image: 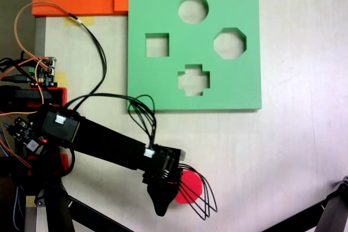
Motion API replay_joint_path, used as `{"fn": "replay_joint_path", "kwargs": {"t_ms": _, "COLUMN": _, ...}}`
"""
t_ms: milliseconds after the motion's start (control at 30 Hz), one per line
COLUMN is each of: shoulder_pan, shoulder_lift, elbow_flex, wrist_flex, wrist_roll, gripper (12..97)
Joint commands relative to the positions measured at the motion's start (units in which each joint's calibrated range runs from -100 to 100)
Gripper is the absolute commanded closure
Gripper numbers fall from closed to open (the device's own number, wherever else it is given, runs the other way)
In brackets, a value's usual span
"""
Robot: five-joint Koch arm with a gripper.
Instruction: Put the octagonal pillar block into the corresponding hole
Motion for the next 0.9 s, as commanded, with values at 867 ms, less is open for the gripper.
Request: {"fn": "replay_joint_path", "kwargs": {"t_ms": 867, "shoulder_pan": -1.86, "shoulder_lift": 25.81, "elbow_flex": 13.36, "wrist_flex": -0.14, "wrist_roll": -5.27, "gripper": 19.6}}
